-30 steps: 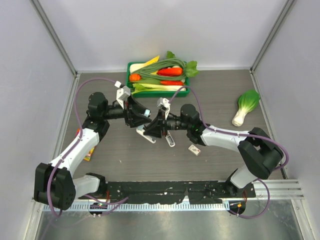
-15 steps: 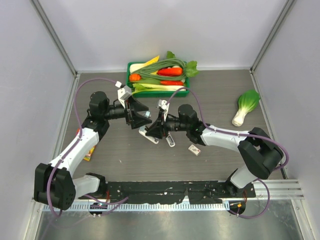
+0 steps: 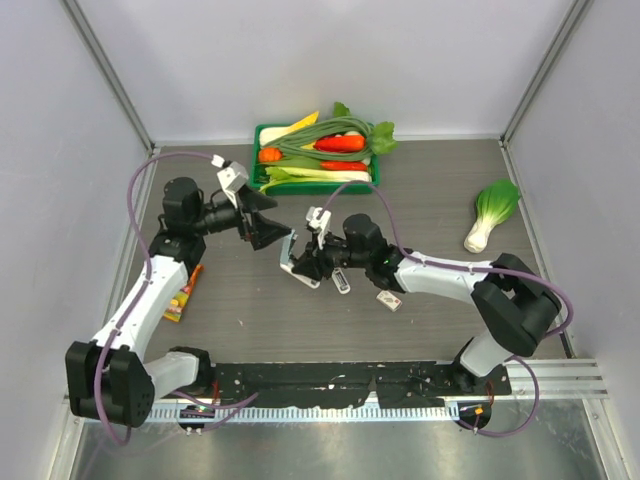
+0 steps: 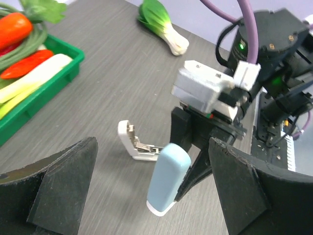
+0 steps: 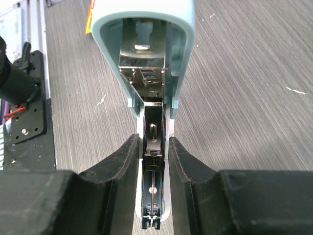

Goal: Load the staples into the stapler

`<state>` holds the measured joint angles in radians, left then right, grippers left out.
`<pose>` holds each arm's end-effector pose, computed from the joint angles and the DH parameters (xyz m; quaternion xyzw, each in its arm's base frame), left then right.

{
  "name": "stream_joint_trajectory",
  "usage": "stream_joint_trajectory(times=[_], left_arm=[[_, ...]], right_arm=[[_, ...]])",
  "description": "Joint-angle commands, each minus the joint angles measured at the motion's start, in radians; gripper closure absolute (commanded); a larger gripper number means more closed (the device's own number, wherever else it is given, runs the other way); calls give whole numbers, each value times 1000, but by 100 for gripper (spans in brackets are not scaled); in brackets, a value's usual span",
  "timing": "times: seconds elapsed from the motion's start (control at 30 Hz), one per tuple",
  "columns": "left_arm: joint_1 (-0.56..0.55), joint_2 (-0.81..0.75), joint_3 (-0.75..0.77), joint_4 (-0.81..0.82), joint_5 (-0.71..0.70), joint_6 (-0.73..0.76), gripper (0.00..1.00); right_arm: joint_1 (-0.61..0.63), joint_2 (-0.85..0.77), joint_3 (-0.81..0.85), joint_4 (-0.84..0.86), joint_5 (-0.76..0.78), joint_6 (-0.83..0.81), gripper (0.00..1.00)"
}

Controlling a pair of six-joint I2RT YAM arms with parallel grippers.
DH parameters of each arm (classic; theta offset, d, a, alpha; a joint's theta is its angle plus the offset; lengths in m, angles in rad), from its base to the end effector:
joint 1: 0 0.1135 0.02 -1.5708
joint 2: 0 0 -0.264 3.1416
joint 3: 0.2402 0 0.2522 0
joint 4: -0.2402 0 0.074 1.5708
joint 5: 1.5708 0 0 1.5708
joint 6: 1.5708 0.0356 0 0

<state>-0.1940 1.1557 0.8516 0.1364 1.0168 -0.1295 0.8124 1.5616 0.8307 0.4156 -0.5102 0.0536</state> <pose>0.2460 -0.0792 0.3235 0.3355 0.6568 -0.4578 0.4965 0.2212 0.2587 0.2261 -0.4277 0.6726 0.4238 0.4302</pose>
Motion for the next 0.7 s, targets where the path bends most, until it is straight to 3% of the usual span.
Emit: stream_joint_trajectory(times=[0.0, 0.1, 0.27, 0.5, 0.67], left_arm=[[76, -63, 70, -76, -17, 22, 0], [142, -99, 86, -132, -52, 39, 0], [189, -163, 135, -395, -204, 182, 0], [260, -235, 144, -553, -415, 234, 0], [274, -281, 135, -609, -477, 269, 0]], right_arm=[[48, 26, 74, -29, 111, -47, 99], [70, 52, 93, -69, 186, -69, 99], [125, 84, 130, -119, 335, -66, 99], [203, 158, 179, -172, 461, -55, 99], [223, 209, 211, -204, 541, 15, 99]])
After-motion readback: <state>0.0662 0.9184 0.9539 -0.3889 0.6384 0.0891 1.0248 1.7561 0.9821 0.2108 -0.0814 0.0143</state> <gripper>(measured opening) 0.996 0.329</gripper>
